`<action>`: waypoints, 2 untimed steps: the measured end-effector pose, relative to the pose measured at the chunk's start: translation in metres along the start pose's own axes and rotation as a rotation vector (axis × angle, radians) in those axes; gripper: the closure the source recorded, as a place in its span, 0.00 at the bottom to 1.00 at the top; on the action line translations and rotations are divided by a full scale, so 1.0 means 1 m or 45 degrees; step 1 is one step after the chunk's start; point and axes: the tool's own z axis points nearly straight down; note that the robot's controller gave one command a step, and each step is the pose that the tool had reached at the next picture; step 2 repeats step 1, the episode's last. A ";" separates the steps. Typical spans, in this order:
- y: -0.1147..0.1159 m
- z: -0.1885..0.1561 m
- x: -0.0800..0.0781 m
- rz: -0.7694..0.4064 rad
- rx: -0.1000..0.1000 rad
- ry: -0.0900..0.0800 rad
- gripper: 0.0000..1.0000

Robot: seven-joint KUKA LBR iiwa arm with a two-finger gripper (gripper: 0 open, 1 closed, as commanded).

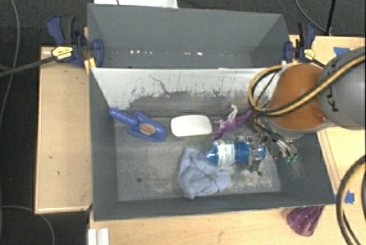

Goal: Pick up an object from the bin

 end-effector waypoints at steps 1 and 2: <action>-0.011 -0.135 -0.002 -0.009 0.001 -0.003 1.00; -0.011 -0.135 -0.002 -0.009 0.001 -0.003 1.00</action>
Offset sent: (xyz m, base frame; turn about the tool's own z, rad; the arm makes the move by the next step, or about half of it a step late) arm 0.0000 0.0000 0.0000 0.0000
